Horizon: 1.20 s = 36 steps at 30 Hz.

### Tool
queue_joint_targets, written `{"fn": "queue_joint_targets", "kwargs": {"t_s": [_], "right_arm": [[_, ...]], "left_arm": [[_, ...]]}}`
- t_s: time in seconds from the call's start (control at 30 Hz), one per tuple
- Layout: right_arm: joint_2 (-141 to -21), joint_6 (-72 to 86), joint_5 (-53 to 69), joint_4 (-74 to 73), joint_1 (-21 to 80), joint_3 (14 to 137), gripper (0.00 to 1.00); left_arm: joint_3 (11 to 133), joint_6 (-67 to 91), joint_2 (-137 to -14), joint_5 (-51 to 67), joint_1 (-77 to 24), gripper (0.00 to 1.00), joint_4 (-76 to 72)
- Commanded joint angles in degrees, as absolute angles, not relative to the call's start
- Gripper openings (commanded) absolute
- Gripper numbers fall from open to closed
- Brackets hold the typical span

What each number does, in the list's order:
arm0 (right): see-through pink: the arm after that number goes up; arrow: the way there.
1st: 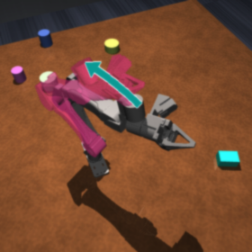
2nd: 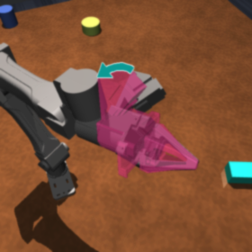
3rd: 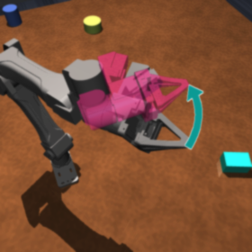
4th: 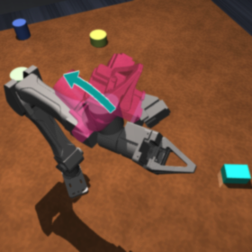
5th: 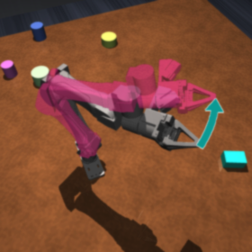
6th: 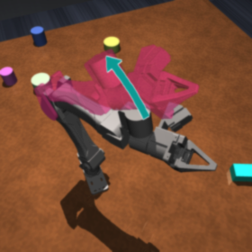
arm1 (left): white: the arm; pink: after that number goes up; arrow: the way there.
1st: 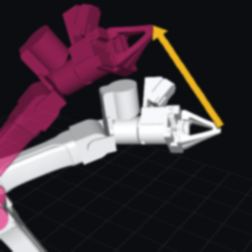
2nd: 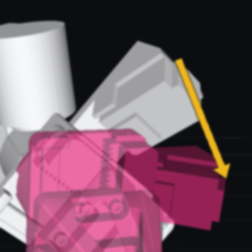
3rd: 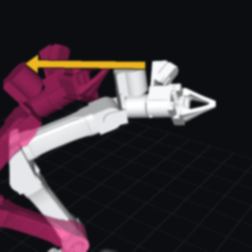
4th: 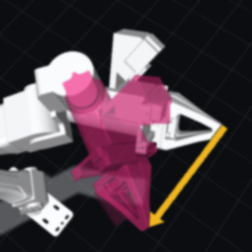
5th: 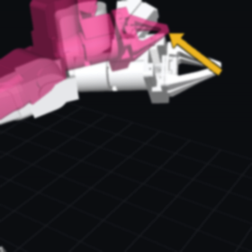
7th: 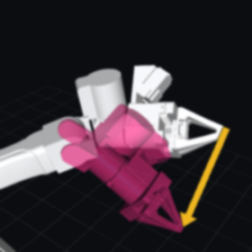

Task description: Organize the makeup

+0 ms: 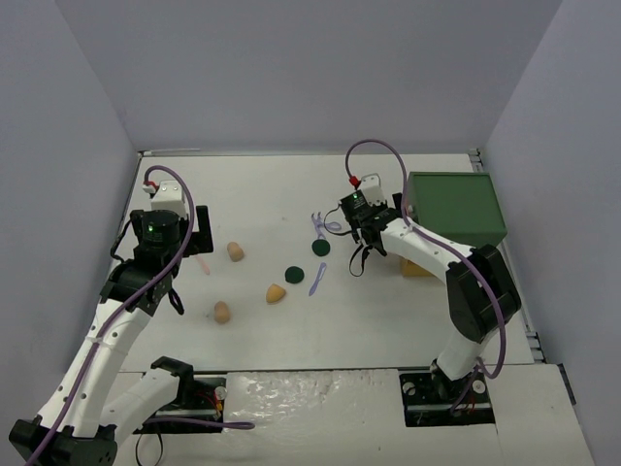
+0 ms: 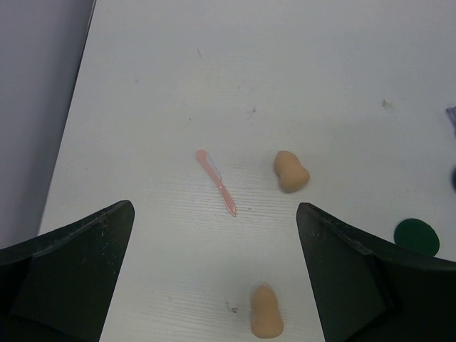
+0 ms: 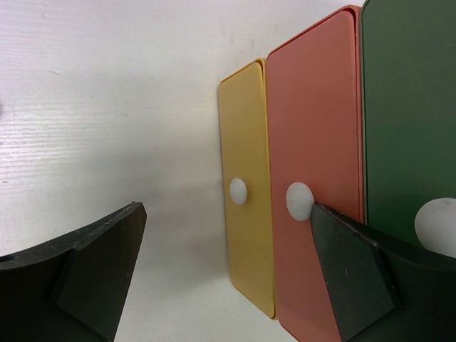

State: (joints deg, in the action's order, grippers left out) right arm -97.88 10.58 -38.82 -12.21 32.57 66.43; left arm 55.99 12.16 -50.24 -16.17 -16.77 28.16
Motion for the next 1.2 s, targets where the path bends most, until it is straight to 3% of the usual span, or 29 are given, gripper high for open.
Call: {"fn": "queue_joint_targets", "kwargs": {"t_s": [0.0, 0.93, 1.17], "right_arm": [[-95.2, 12.1, -32.0, -10.0, 33.2, 67.3, 0.95], [-95.6, 15.1, -26.9, -11.6, 39.0, 72.8, 0.95], [-92.7, 15.8, -33.0, -13.9, 41.2, 75.6, 0.95]], "left_arm": [[57.2, 12.7, -49.9, -15.6, -16.1, 0.97, 25.1], [57.2, 13.2, -49.7, -14.7, -15.5, 0.97, 25.0], [57.1, 13.1, -49.6, -14.6, -15.3, 0.97, 25.0]]}}
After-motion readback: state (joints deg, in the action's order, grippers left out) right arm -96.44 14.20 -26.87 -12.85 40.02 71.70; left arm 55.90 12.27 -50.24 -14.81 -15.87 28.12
